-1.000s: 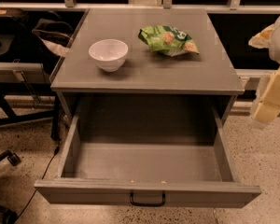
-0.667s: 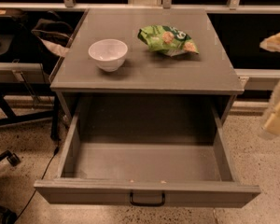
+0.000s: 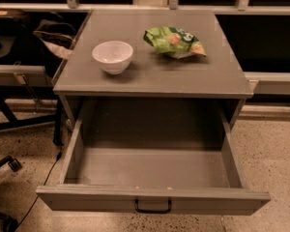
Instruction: Close top drawer
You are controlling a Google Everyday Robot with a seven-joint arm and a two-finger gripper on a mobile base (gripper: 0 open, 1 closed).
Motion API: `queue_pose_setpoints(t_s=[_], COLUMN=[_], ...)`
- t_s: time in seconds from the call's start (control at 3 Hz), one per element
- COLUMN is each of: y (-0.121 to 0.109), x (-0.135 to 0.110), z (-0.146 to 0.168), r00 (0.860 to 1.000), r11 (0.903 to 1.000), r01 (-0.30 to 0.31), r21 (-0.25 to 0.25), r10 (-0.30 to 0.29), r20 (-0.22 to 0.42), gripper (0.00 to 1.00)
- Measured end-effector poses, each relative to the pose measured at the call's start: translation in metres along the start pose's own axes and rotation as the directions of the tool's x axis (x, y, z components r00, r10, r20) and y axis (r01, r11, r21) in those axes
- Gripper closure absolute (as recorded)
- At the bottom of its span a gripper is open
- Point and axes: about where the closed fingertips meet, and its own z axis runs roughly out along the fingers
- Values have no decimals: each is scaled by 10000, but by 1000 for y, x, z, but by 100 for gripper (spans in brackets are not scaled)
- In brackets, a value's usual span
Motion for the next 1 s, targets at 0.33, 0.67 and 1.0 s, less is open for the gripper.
queue_pose_setpoints(t_s=[0.33,0.67,1.0], y=[31,33,33], x=[12,-5,-5], z=[14,8,8], r00=[9862,9629,9626], r11=[9988,9979,9978], r01=[61,608,619], r21=[-492,-219,-219], r10=[21,-528,-539], r20=[1656,2646,2654], gripper=[0,0,19])
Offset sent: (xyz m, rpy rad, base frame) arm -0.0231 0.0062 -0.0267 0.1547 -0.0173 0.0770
